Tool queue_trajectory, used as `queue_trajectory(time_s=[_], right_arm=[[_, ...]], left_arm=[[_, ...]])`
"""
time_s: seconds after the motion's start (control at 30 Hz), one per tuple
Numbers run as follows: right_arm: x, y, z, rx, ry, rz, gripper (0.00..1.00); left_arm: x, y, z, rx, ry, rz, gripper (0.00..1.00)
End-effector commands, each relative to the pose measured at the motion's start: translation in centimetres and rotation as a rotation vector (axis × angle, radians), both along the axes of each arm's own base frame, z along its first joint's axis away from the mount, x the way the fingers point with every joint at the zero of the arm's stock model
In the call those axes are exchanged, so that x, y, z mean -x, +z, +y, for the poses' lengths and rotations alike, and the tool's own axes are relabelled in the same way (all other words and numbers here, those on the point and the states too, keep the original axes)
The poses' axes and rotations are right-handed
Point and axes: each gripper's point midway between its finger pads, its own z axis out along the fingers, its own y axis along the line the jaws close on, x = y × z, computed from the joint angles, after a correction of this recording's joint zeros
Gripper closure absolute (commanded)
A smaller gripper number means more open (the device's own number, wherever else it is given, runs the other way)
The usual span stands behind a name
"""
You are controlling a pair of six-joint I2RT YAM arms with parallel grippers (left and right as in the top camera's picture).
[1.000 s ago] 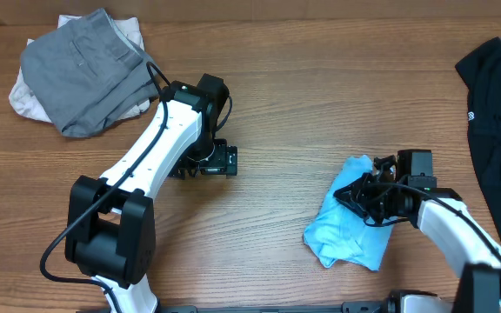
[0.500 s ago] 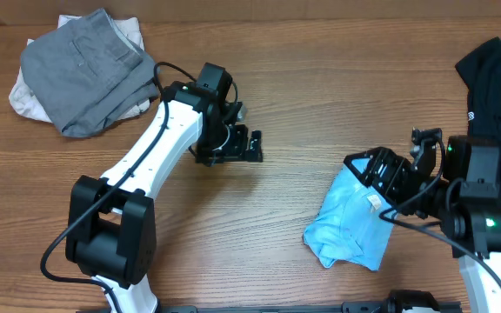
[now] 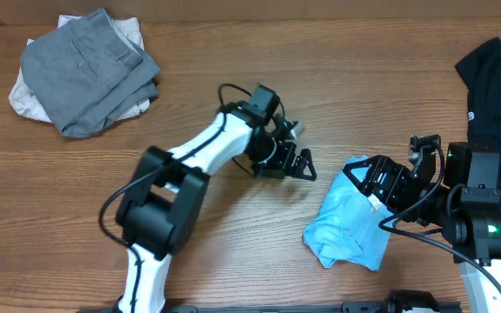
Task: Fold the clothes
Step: 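Reach the left gripper to the light blue bundle and grasp it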
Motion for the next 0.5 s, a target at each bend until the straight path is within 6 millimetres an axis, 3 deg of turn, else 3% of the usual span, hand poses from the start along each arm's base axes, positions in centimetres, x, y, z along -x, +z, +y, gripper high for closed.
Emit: queue_trajectory(time_s=[0.0, 0.23, 0.47], right_arm=[[0.1, 0.7, 0.0, 0.013, 0.018, -0.039, 0.0], [0.0, 0.8, 0.0, 0.013, 0.017, -0.043, 0.0], [0.3, 0.6, 0.0, 0.015, 0.02, -0.031, 0.0]], left_arm=[[1.4, -0.5, -1.2, 0.067, -0.038, 0.067, 0.0], [3.7, -3.7, -3.1, 0.053, -0.102, 0.104, 0.02], [5.7, -4.9, -5.9, 0.108, -0.151, 0.128, 0.02]])
